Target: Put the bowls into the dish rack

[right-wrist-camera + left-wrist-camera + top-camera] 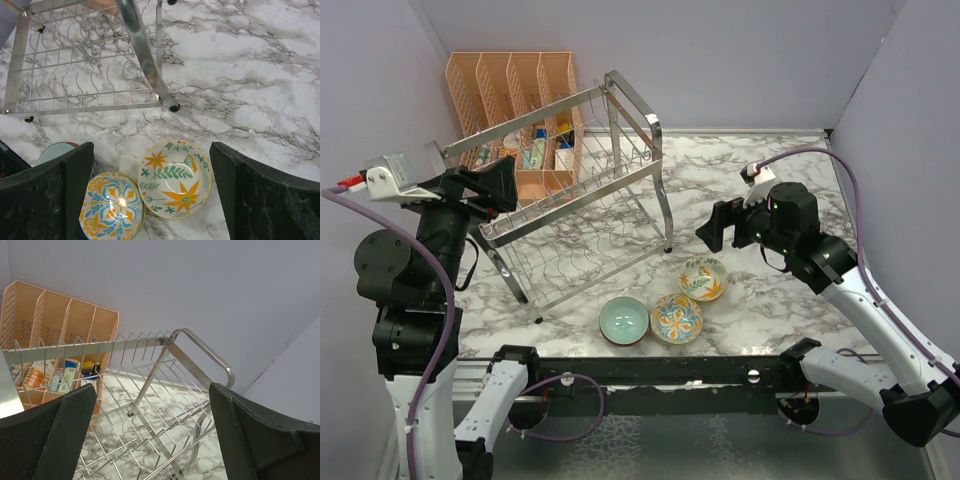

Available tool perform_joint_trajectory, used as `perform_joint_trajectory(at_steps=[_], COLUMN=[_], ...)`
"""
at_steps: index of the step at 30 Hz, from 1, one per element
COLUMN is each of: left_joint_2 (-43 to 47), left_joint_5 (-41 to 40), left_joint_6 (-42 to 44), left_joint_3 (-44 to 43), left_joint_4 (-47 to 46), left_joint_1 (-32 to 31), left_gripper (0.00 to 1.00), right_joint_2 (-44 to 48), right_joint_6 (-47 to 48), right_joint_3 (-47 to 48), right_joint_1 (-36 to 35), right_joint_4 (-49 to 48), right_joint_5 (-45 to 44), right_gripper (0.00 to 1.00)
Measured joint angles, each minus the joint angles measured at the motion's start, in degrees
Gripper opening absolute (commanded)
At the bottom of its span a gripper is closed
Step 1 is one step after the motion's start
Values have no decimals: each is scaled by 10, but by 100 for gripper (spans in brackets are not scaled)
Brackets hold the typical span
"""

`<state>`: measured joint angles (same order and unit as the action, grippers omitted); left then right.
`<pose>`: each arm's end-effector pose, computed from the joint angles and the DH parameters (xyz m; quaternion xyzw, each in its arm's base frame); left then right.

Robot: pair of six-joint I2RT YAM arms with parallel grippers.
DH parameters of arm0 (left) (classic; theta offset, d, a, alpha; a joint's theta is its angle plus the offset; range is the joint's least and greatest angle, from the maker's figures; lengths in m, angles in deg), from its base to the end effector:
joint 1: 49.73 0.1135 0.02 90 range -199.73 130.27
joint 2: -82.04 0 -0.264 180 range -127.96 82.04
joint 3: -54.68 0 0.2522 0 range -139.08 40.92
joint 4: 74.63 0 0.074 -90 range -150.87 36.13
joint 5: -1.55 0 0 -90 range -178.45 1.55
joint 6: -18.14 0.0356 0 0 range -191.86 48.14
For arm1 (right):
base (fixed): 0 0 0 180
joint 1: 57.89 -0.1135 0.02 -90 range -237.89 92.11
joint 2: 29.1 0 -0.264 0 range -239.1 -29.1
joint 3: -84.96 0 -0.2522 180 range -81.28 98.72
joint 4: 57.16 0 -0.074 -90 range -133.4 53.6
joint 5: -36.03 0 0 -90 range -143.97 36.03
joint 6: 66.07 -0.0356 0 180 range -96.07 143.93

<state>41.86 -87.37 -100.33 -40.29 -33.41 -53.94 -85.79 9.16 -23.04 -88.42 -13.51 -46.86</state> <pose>0.0700 -0.0058 0.5156 -0.1227 0.6063 -0.2266 0.7523 0.1825 0.1128 0.3488 -0.1490 0.8446 0.2461 0.4516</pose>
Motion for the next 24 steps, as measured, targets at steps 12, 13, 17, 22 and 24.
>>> perform_joint_trajectory(at_steps=[12,13,17,22,24], left_joint_2=[3,3,2,-9,-14], left_joint_5=[66,76,113,151,157], left_joint_6=[13,19,35,48,52], left_joint_3=[-5,-5,-7,-11,-11], left_joint_4=[-8,-9,-13,-14,-12], left_joint_1=[0,0,0,0,0], left_gripper=[99,99,99,99,99], right_joint_2=[8,8,8,10,11], right_joint_6=[0,0,1,2,1], right_joint_3=[0,0,0,0,-3], right_joint_1=[0,0,0,0,0], right_joint_4=[2,4,10,21,22], right_joint_5=[0,0,0,9,24], right_gripper=[99,99,100,91,87])
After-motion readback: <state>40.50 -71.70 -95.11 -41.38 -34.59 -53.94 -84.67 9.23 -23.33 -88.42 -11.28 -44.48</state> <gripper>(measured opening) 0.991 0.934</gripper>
